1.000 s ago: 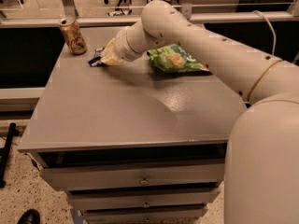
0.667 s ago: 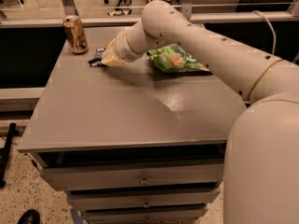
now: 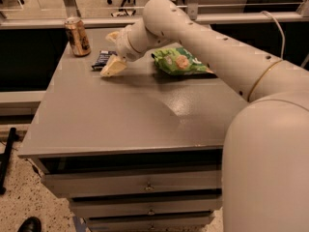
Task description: Move rxbar blueberry near orange can
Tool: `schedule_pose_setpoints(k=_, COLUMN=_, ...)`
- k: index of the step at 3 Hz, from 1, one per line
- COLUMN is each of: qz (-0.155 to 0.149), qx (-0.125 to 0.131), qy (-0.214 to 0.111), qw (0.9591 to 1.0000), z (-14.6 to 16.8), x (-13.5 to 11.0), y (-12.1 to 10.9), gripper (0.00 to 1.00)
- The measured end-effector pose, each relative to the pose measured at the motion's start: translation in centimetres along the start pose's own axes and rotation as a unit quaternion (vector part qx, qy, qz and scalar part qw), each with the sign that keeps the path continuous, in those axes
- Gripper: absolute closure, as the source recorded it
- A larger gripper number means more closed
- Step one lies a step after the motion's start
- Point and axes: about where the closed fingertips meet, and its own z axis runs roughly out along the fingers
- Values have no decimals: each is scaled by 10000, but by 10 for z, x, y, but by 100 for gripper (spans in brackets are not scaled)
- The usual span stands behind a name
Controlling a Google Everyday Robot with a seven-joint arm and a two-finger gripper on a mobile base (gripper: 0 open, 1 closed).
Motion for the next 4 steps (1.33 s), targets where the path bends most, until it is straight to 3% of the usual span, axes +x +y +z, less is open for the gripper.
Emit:
schedule_pose_setpoints(k=3, qz=0, qx=1, qy=-2, qw=10000, z=-4, x=-5, y=-3, gripper=0)
schedule_pose_setpoints(k=4, qz=1, qx=2, qy=-3, qw=10000, z=-4, x=-5, y=-3, gripper=17)
